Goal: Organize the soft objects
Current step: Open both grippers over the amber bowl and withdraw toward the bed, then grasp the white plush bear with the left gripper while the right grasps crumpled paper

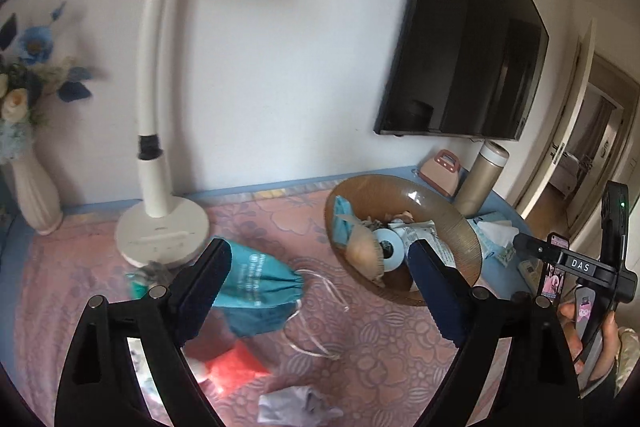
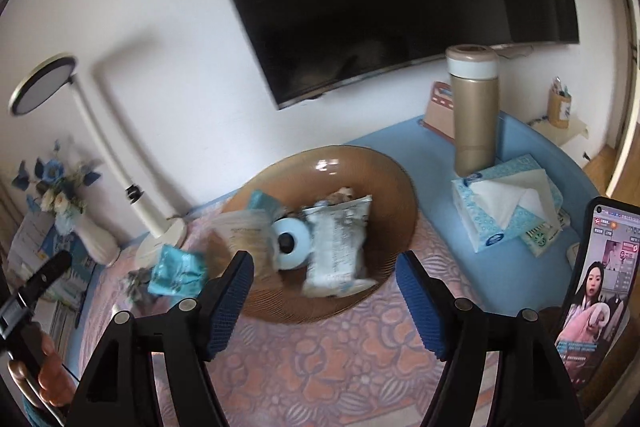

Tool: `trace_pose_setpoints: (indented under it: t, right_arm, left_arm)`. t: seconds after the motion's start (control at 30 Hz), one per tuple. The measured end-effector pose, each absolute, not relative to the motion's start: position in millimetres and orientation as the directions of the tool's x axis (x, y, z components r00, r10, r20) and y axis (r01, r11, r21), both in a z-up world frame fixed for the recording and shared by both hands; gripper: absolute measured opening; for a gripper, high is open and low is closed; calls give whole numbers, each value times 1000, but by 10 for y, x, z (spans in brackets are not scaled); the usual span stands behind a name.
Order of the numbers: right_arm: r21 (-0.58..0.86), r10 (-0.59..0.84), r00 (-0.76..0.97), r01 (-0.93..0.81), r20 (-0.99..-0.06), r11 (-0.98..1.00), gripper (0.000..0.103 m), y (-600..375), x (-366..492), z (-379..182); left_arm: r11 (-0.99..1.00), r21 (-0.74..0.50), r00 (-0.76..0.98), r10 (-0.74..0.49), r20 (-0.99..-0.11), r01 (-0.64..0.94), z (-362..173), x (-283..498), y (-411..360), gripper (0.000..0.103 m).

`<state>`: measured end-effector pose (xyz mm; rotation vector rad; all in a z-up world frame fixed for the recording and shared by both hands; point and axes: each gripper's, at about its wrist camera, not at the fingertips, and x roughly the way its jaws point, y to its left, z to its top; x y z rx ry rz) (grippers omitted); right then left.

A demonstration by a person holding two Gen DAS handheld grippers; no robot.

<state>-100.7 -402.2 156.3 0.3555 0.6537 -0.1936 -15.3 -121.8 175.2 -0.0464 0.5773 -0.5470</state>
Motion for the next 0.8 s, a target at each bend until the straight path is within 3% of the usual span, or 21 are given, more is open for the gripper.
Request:
trace_pose_setpoints:
  t: [0.1,0.4,0.8]
  right_arm:
    - [233,-32,787,221,-616,947,80,-3685,-1047,1599]
    - [187,84,731,61,-677,981,81,-2676,-924,1220]
    - [193,159,681,-26,-715,981,81,-2217,-745,565]
  left_arm:
    - [879,-206,737,-473,-483,429,1859,-345,-806,90]
    - [943,-144,798,-331,-503,301,1828,-810,87,90]
    - [979,-86,739,-197,-645,186,579,-665,303,90]
